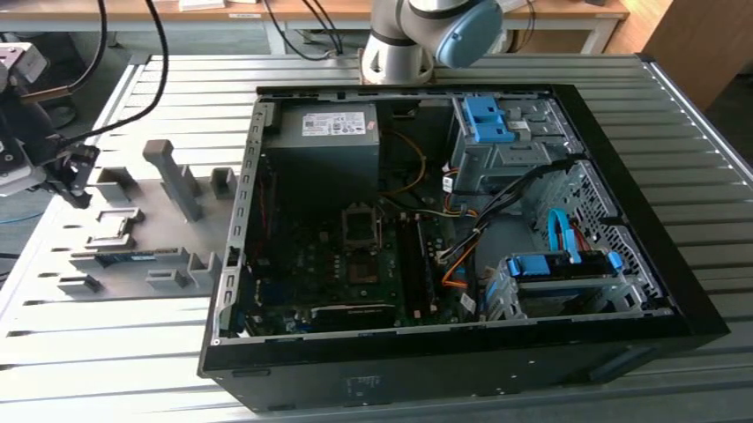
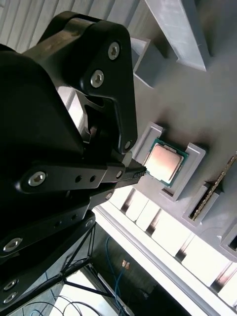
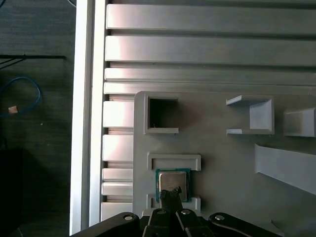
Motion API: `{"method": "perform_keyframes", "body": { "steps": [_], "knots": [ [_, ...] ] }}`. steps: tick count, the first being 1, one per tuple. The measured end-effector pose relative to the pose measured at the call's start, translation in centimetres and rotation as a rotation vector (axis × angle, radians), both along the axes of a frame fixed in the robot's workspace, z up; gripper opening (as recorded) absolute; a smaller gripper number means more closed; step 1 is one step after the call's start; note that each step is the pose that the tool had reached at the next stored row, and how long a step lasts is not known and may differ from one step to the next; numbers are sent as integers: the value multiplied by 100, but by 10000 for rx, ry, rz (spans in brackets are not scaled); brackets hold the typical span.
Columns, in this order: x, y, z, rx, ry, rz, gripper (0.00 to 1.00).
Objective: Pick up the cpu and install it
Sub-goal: 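Reach for the cpu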
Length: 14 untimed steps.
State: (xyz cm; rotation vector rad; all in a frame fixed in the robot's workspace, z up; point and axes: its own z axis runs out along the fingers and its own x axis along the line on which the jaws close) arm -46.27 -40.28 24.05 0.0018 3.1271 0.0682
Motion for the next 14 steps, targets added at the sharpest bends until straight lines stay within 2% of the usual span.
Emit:
{"method": "perform_keyframes", "body": {
  "steps": [2, 7, 8, 9, 10, 12, 14],
  "knots": [
    [0, 0, -27, -11, 0, 0, 10],
    [0, 0, -27, -85, 0, 1, 10],
    [0, 5, -26, -423, 1, 0, 10],
    [1, 9, -26, -598, 2, 0, 10],
    [8, 11, -28, -681, 8, 2, 10],
    [30, 13, -35, -654, 17, 3, 10],
    [37, 19, -44, -546, 19, 2, 10]
  ]
}}
